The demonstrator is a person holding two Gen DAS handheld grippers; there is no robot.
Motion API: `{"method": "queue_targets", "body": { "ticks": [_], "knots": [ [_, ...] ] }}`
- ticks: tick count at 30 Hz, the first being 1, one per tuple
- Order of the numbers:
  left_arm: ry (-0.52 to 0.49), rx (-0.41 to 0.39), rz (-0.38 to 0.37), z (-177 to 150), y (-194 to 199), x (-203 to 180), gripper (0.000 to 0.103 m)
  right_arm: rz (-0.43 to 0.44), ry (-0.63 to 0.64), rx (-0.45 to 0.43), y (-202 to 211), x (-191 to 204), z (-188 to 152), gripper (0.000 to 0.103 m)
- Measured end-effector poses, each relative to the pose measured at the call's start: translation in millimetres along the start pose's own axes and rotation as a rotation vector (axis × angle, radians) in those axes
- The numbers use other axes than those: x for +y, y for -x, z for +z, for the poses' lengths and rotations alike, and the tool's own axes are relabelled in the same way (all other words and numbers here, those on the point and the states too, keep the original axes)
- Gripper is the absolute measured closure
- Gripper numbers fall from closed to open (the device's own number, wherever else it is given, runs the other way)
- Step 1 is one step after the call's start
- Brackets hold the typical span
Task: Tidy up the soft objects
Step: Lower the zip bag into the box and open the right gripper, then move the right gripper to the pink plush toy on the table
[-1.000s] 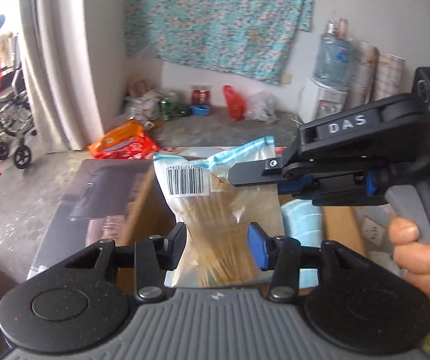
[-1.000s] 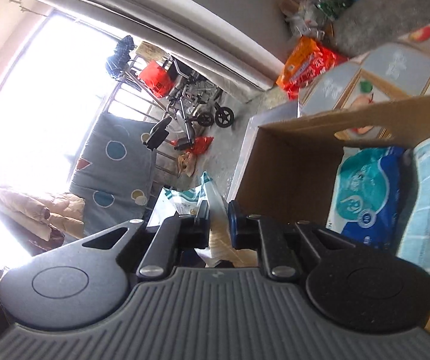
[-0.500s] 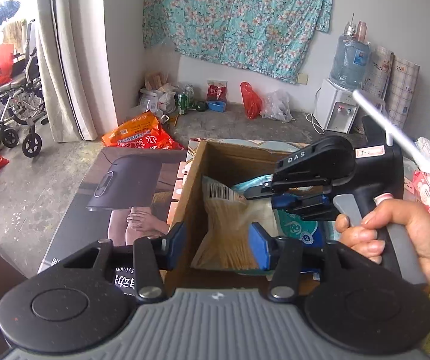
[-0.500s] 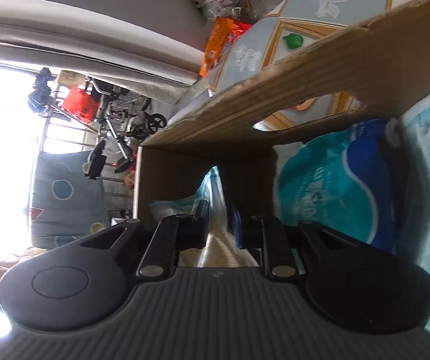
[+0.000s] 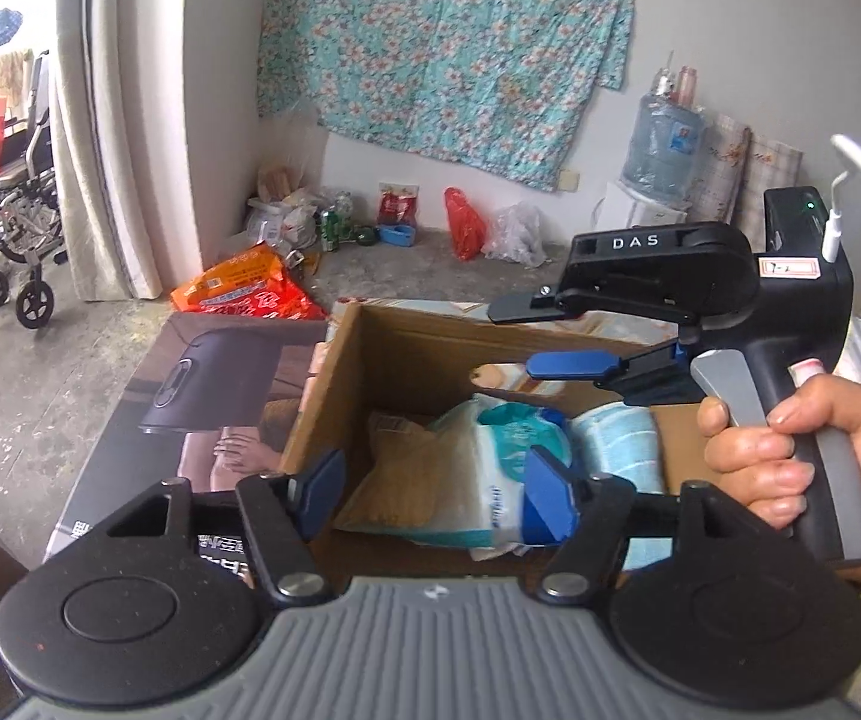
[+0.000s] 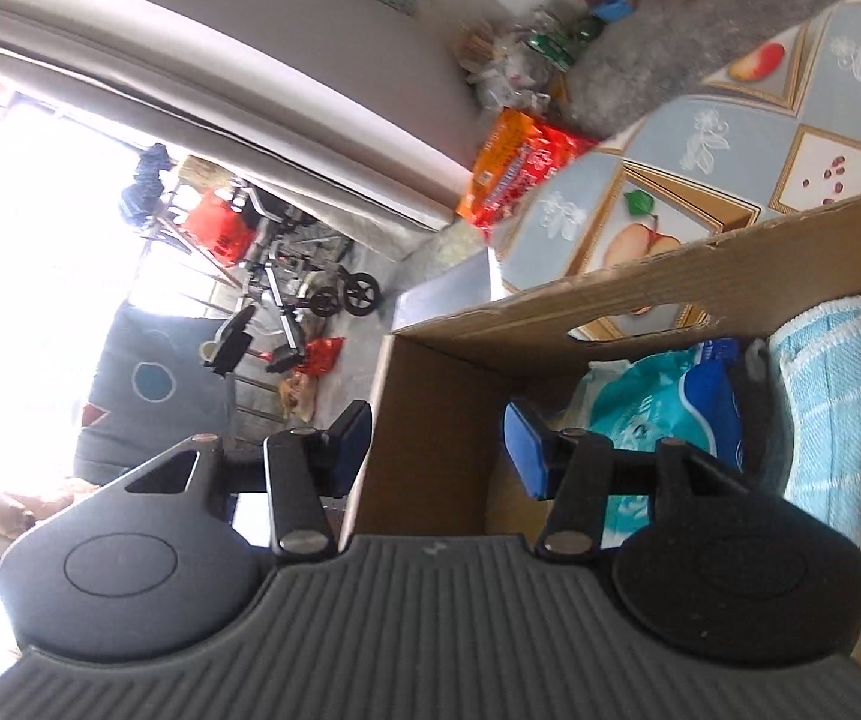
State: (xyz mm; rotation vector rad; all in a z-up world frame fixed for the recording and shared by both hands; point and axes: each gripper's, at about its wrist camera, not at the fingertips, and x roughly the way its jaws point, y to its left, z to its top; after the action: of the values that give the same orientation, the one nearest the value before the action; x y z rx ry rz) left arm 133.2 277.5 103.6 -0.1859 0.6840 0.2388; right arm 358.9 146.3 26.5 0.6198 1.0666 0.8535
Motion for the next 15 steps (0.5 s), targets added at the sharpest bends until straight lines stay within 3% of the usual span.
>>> {"method": "queue_targets", "body": {
  "ticks": [8,15],
  "knots": [
    [-0.137,-0.079,-0.099,-19.4,49.4,-67.1,0.011,0.098,0.103,-0.067,133.6,-0.7,-41.3,0.040],
    [-0.299,-0.034,-0.218,-47.8,59.9,-154.6,0.009,-0.003,0.199,-0.187,278.0,-38.6,-72.1,0.028]
  ]
}}
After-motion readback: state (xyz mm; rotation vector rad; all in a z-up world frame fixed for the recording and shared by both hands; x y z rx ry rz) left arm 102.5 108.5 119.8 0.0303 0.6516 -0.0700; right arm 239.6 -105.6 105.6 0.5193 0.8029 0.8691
